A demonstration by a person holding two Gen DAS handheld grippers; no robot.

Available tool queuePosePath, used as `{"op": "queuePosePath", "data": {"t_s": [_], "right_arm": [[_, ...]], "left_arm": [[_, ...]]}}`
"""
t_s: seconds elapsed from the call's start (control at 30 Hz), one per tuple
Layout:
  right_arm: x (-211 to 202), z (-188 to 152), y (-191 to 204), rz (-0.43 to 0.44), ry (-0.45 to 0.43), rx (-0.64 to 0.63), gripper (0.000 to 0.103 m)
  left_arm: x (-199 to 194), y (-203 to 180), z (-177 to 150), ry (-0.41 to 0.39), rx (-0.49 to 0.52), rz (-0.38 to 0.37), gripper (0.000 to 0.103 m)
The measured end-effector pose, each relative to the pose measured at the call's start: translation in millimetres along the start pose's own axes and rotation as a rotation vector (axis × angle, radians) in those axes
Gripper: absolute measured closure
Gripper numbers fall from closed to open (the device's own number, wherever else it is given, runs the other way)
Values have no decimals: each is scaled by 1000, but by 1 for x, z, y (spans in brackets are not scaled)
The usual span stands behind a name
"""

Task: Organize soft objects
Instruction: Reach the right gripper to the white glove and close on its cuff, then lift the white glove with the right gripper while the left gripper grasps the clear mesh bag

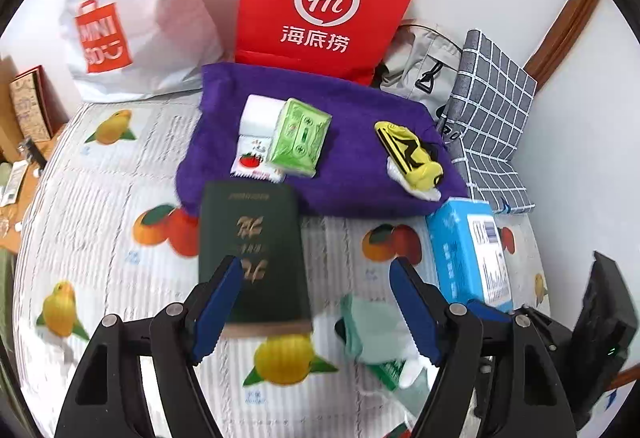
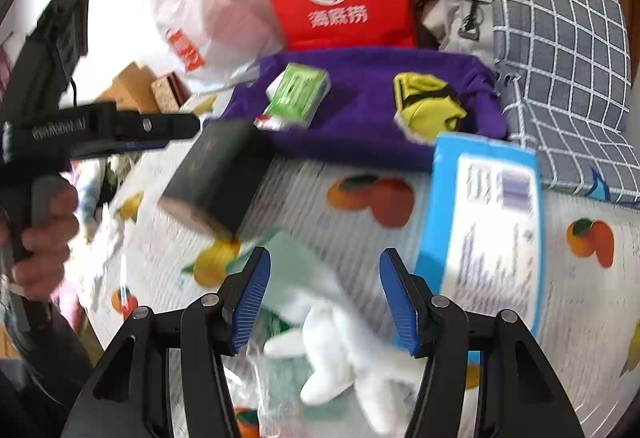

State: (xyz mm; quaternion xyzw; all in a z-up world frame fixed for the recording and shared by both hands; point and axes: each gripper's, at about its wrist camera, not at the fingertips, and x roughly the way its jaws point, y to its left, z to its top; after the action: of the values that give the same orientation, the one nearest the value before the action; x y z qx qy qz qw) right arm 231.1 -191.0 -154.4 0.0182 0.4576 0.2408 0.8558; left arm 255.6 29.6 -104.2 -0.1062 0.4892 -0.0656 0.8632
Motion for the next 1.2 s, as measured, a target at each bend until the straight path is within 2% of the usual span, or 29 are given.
{"op": "queuePosePath", "data": {"t_s": [0.13,0.2,0.23,0.27,0.33,0.37,0.43,0.53,0.6,0.7,0.87,1.07,1.2], "right_arm": [[17,-22,20,-50,57,-76,46],[30,-31,27,-114,89,-109,47],[35,-34,29,-134,100,-118,53],[40,-38,31,-148,112,-125,67],[49,-47,33,-167,139,-128,78],[48,-49,32,-173,122,-120,84],[42,-51,32,-146,106,-87,86],[28,-50,33,-35,62,-21,90],[17,-49,38,2,19,-5,90],[-3,-49,45,-8,-49,-12,91],[-26,-51,47,-8,-90,1,92],[-70,-74,26,-29,-169,56,92],[-98,-93,7,-61,-216,105,92]], "left_arm": [[-11,6,-23,-8,-6,-21,28],[-15,10,-33,-6,-7,-16,28],[-17,13,-39,-6,-10,-10,28],[-19,16,-43,-5,-15,-6,28],[-23,23,-51,-5,-28,-2,28],[-27,28,-56,-7,-36,0,28],[-30,34,-62,-8,-51,3,28],[-33,43,-71,-1,-79,8,28],[-34,46,-75,3,-87,10,28],[-37,48,-84,3,-95,18,28],[-36,43,-97,21,-95,19,28],[-29,24,-110,41,-72,11,28],[-20,-2,-118,57,-24,-1,28]]}}
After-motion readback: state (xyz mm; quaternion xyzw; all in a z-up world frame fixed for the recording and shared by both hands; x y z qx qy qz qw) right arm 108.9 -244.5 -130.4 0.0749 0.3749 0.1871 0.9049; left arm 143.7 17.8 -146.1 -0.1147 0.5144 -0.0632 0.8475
